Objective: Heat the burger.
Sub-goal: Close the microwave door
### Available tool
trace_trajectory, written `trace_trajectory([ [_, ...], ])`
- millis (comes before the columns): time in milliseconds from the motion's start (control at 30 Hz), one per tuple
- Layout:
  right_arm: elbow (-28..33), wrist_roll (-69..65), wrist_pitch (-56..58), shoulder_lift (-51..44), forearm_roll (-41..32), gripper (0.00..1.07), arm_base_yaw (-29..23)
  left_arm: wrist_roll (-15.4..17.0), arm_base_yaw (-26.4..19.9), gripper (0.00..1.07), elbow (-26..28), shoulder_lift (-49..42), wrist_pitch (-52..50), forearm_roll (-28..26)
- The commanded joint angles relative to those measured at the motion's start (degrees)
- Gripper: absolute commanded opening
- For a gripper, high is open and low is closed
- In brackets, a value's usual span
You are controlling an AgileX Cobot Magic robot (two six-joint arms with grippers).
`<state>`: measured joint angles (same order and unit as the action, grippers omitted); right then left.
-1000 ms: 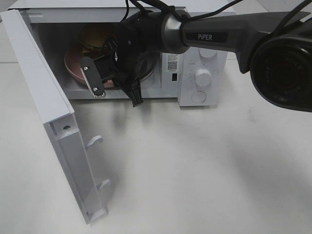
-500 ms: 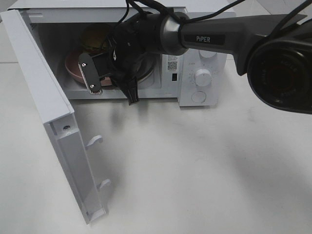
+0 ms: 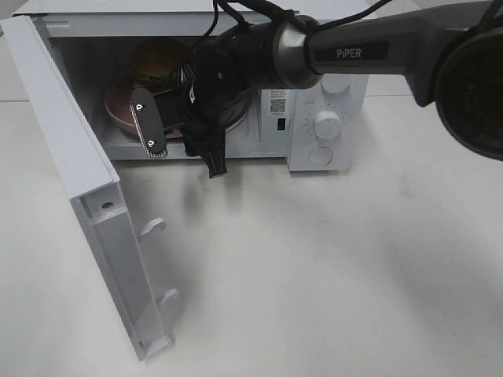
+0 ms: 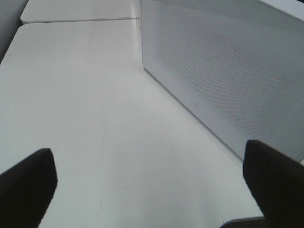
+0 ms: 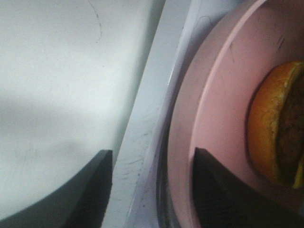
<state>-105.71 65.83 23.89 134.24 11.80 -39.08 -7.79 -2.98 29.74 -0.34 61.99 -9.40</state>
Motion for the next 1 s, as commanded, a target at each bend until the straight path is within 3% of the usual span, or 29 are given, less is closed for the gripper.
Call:
trace_trajectory([
  [33, 3.04, -1.43, -2.64, -2.81, -0.29, 0.53, 0.23, 0.34, -0.11, 1.0, -0.17, -0.97, -0.57, -0.34],
  [100, 7.79, -2.81, -5.16, -5.79, -0.29, 0.6, 0.23, 0.34, -0.11, 1.0, -0.17, -0.97, -0.57, -0.34],
  [433, 17.82, -10.08, -11.29, -13.12, 0.52, 0.8, 0.92, 0.34, -0.11, 1.0, -0.17, -0.97, -0.57, -0.34],
  [1000, 34.95, -10.2, -14.78, -26.59, 0.8, 0.76, 3.5, 0.34, -0.11, 1.0, -0.17, -0.97, -0.57, -0.34],
])
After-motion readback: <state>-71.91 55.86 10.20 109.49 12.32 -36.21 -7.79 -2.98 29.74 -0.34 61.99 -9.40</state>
